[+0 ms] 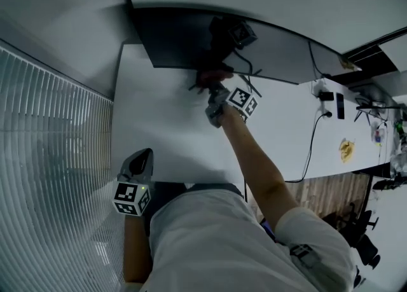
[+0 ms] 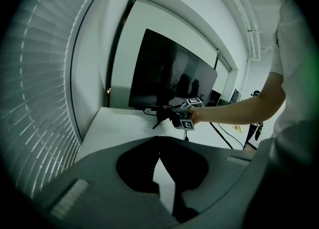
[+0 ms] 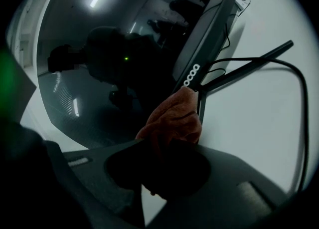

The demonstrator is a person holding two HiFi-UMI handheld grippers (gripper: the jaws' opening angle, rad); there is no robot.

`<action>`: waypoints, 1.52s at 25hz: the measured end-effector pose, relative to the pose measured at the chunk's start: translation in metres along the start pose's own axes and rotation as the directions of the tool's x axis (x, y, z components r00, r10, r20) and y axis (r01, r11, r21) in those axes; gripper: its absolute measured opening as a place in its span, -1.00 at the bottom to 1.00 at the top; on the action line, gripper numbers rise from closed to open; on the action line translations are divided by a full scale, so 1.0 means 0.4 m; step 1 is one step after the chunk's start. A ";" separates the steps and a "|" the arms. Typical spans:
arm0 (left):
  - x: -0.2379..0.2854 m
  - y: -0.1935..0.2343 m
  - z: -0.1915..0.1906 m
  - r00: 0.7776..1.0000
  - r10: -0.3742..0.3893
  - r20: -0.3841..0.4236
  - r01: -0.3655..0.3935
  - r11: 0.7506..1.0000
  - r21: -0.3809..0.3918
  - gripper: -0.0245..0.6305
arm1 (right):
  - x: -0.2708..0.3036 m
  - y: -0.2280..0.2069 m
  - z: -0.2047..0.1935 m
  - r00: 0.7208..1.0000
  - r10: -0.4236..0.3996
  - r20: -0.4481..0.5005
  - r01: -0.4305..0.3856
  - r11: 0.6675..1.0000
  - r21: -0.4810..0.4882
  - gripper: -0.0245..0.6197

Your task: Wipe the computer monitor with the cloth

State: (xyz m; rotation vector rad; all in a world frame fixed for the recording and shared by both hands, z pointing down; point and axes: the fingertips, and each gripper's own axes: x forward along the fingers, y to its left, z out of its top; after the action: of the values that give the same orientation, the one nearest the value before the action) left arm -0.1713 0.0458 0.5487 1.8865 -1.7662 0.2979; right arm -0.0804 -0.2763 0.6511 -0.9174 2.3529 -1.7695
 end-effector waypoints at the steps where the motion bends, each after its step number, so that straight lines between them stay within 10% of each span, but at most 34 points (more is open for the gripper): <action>1: -0.005 0.010 -0.002 1.000 0.004 0.001 -0.003 1.000 -0.003 -0.91 | 0.009 0.006 -0.010 1.000 0.001 -0.006 -0.001 1.000 -0.003 -0.70; 38: -0.149 0.240 -0.002 0.999 0.038 0.008 -0.038 0.999 -0.026 -0.91 | 0.255 0.286 -0.321 0.985 0.149 -0.090 -0.143 0.987 0.068 -0.70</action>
State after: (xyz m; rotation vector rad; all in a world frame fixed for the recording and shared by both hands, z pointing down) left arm -0.2719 0.0970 0.5414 1.8406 -1.8045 0.2808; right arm -0.2618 -0.1968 0.6228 -0.6484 2.3393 -1.8538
